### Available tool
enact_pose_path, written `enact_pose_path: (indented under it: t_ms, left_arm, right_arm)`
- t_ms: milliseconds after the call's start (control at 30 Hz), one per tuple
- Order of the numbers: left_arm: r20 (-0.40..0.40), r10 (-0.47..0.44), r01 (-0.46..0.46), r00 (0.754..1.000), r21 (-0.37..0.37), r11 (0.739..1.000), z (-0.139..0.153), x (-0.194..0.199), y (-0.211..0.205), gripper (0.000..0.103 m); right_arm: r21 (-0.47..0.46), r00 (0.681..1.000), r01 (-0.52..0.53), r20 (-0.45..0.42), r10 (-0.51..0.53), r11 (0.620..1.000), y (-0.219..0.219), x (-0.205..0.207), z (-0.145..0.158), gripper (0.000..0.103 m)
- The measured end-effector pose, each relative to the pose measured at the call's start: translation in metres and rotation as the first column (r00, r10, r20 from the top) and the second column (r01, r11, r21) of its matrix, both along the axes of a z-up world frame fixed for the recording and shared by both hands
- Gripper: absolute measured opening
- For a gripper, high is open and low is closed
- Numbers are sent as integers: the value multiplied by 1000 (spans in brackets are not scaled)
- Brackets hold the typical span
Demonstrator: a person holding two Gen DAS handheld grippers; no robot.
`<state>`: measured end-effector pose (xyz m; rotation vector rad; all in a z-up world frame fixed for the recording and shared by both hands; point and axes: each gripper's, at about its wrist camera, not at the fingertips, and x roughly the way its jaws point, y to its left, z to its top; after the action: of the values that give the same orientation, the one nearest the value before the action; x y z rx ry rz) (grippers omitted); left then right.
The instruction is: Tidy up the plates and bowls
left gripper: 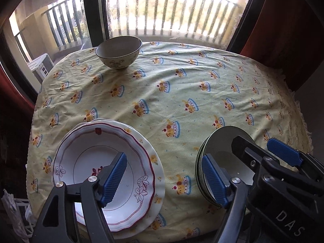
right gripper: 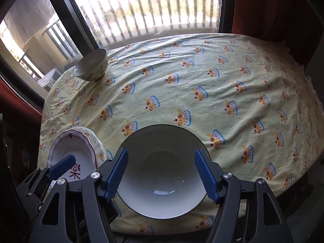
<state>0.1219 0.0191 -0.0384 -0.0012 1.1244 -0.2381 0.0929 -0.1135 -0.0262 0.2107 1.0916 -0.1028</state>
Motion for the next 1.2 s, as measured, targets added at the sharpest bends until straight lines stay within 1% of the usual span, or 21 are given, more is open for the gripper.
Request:
enact_pose_path:
  t_ms: [133, 333, 433, 633, 767, 933, 1100, 1200]
  left_arm:
    - [36, -5, 4, 999, 7, 1000, 15, 6, 18, 78]
    - [83, 1, -2, 997, 16, 1000, 32, 21, 43, 78]
    - [101, 8, -9, 995, 15, 1000, 38, 30, 51, 78]
    - [116, 35, -38, 993, 22, 999, 44, 54, 60, 79]
    - [131, 76, -81, 988, 28, 996, 47, 77, 61, 80]
    - [145, 144, -152, 979, 47, 987, 47, 109, 63, 80]
    - [149, 222, -233, 964, 62, 970, 38, 142, 64, 80]
    - [158, 261, -278, 952, 97, 956, 31, 161, 62, 78]
  right_arm:
    - [-24, 999, -10, 44, 11, 1000, 25, 5, 18, 72]
    - [-34, 996, -23, 82, 26, 999, 54, 21, 35, 72]
    - [-41, 995, -22, 97, 26, 999, 64, 31, 42, 75]
    - [-55, 993, -41, 106, 47, 998, 76, 56, 50, 77]
    - [-61, 990, -70, 119, 77, 996, 78, 81, 53, 77]
    - [-56, 983, -129, 128, 136, 990, 78, 121, 54, 77]
    - [-40, 976, -164, 136, 168, 986, 76, 162, 49, 77]
    - [-45, 972, -186, 138, 190, 982, 77, 187, 42, 77]
